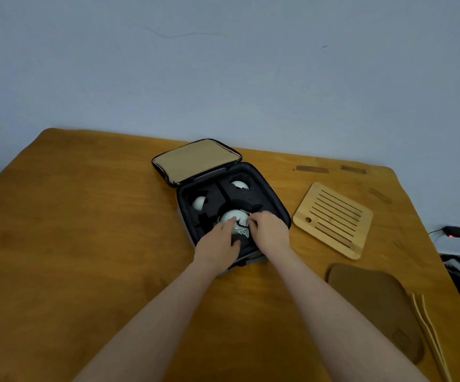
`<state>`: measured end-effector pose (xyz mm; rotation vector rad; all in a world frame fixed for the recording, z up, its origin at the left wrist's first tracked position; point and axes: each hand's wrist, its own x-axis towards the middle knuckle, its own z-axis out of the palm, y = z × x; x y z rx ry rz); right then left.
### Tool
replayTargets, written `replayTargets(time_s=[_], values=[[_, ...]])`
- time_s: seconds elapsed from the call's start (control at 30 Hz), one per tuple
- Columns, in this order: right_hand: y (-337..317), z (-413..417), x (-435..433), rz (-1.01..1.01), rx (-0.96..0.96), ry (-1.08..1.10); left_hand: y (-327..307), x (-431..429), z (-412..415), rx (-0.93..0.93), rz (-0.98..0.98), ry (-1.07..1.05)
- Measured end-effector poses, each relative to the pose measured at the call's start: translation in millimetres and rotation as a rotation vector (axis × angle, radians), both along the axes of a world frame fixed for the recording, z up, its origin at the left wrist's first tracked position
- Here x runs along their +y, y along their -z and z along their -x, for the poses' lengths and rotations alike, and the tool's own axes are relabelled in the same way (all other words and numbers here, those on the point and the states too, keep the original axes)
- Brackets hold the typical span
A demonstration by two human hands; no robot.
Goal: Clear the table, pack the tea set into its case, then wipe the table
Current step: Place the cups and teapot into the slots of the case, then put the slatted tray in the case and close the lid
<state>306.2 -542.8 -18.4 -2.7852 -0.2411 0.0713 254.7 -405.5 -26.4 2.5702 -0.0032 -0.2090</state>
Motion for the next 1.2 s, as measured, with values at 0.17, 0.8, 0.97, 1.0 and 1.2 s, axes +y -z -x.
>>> replayTargets(time_s=[0.17, 0.8, 0.97, 1.0, 1.2], values=[[-5.0, 26.5, 1.4, -0.088, -0.159, 0.044, 0.6, 1.5, 13.7, -0.119, 0.033, 0.103], [1.8, 94.7, -86.4, -0.185, -0.245, -0.108, 6.6, -102.9, 100.0, -0.345, -0.108, -0.125], [-2.1, 113.6, -129.4, -0.151, -0.208, -0.167, 0.4, -144.5, 126.6, -0.252, -0.155, -0.128], [-3.5, 117.6, -137.6, -0.149, -0.19, -0.164, -1.4, -149.9, 130.8, -0.225, -0.173, -0.122], [-10.4, 138.6, -178.8, -0.107, -0.166, -0.119, -9.1, -166.8, 144.7, -0.148, -0.208, -0.145]])
